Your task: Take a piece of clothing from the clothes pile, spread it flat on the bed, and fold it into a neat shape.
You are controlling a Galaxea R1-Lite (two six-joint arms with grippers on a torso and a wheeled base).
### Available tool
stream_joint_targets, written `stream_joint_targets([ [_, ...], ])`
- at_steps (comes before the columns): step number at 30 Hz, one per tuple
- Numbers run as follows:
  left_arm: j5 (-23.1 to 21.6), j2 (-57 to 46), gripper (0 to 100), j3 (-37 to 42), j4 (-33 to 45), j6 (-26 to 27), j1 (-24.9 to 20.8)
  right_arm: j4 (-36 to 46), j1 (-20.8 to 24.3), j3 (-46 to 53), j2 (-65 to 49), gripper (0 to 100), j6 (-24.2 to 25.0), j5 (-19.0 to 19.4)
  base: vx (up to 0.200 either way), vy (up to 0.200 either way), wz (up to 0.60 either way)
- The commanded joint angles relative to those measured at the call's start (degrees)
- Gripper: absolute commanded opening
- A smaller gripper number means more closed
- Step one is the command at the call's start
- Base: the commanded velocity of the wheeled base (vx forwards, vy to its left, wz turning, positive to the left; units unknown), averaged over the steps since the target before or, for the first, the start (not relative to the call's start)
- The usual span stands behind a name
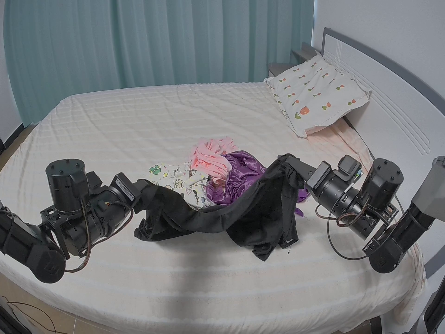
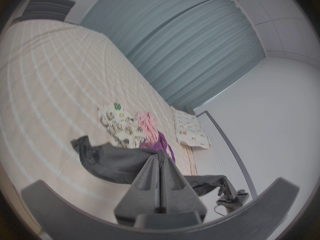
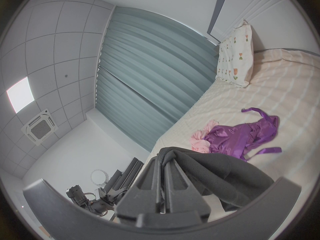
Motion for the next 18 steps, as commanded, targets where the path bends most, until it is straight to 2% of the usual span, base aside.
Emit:
stream_joint_targets([
  [1,-2.9,0.0,0,2.9,-0.3,-2.0,0.6,-0.7,0.5,1.2,2.2,0,0.2,-0.3,-0.200,0.000,0.00],
  [4,-4.1,-0.2,0,3.5,-0.3,-2.2,0.9,-0.7,0.5,1.5,1.7,0,0.2,-0.3,-0.200,0.000,0.00],
  [16,-3.5,1.1,0,2.6,-0.3,-2.3,2.6,-0.7,0.9,2.4,-0.2,0,0.2,-0.3,0.000,0.000,0.00],
  [18,-3.5,0.9,0,2.6,-0.3,-2.3,3.1,-0.7,0.9,2.4,-0.3,0,0.2,-0.3,0.000,0.200,0.00],
])
